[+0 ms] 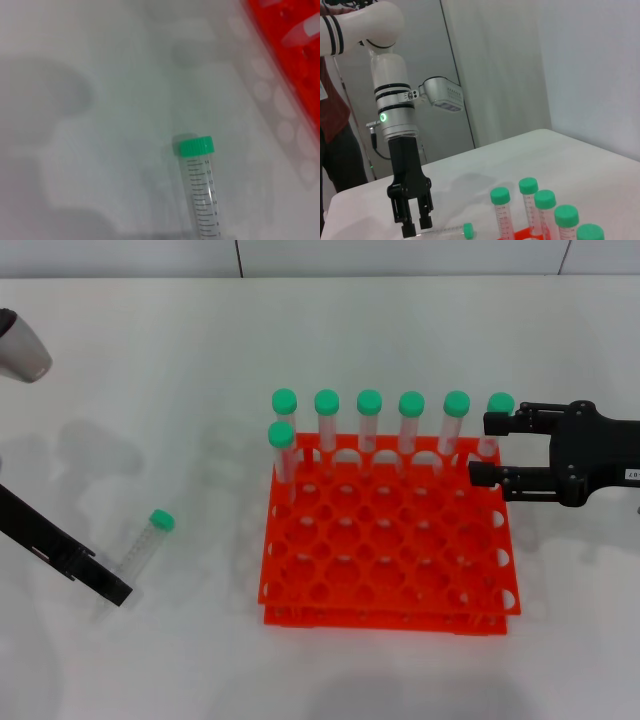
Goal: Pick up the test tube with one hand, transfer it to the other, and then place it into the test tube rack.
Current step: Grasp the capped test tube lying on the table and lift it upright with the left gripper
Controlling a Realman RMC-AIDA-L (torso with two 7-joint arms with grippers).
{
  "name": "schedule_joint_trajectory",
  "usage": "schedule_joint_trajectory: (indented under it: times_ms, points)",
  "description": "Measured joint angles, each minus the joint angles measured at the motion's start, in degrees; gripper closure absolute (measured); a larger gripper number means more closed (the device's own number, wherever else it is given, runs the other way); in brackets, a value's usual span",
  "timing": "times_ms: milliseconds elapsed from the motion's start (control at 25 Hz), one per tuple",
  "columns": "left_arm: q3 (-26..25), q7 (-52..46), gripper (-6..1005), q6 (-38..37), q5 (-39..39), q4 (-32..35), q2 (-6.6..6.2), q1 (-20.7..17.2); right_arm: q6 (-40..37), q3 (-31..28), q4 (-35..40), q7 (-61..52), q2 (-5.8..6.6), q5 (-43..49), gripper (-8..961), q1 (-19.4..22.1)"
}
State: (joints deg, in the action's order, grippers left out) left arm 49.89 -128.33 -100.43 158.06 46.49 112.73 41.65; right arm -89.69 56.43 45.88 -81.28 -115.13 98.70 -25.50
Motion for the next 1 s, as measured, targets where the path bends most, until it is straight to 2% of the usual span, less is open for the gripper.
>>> schedule_joint_trajectory:
  times_ms: [440,680,1000]
  points:
    - [1.2,-0.2,427,0.5,0.0,-0.9,0.23,0.1,0.2,0.0,0.0,0.1,0.00,0.0,251,0.0]
    - [1.3,-0.3,578,0.9,0.1,-0.9,0.21,0.1,0.2,0.0,0.0,0.3,0.00,0.0,251,0.0]
    - [1.3,-0.4,603,1.3,0.6,-1.4,0.23,0.1,0.3,-0.1,0.0,0.6,0.00,-0.4,252,0.2]
